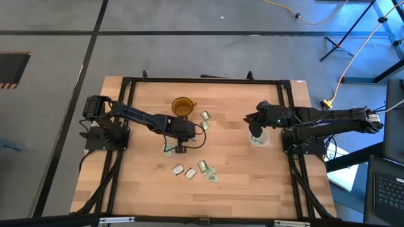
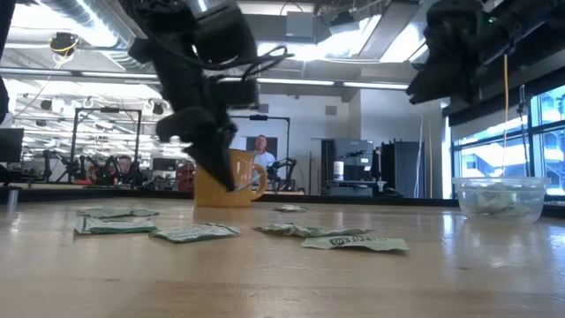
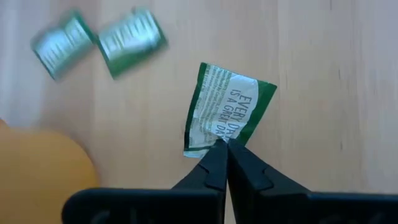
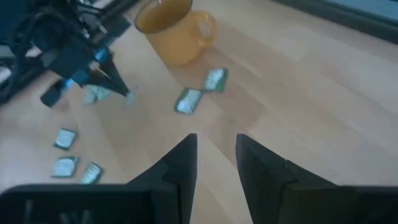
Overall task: Pick and place items into bin
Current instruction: Put the truvia packet into the transparent bin
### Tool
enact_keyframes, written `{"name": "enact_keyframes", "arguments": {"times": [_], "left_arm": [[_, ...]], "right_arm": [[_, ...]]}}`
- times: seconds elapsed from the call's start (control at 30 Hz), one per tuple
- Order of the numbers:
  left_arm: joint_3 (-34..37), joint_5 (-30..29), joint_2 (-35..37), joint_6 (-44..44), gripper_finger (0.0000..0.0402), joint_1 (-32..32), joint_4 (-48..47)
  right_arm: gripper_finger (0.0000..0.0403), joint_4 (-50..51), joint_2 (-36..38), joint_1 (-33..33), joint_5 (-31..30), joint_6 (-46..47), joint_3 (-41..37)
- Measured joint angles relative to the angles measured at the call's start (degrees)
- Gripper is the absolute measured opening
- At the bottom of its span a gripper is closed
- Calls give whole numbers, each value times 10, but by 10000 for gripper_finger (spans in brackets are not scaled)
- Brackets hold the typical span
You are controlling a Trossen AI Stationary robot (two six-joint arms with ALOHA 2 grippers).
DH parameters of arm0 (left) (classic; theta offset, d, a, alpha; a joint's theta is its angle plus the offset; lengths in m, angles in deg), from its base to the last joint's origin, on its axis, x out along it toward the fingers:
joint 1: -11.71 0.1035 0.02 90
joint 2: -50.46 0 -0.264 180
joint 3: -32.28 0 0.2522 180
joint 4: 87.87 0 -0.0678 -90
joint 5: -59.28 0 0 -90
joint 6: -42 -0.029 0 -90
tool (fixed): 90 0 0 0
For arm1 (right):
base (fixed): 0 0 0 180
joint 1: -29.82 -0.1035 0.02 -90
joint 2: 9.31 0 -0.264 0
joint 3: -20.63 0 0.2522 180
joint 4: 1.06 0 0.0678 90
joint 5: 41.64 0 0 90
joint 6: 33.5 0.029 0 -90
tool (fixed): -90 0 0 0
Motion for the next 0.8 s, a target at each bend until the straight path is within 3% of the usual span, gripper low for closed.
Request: {"name": "enact_keyframes", "arguments": {"times": [0.2, 0.43, 0.67, 0.8], "left_arm": [[-6, -39, 0, -55, 3, -1, 139], [-6, -112, 1, -110, 3, 0, 295], [-7, -148, 2, -107, 3, 0, 344], [-7, -156, 2, -107, 2, 2, 345]], "right_arm": [[115, -59, -29, 0, -1, -7, 0], [115, -182, -114, 0, 0, -57, 0], [119, -283, -187, 0, 0, -97, 0], [145, -337, -214, 0, 0, -111, 0]]}}
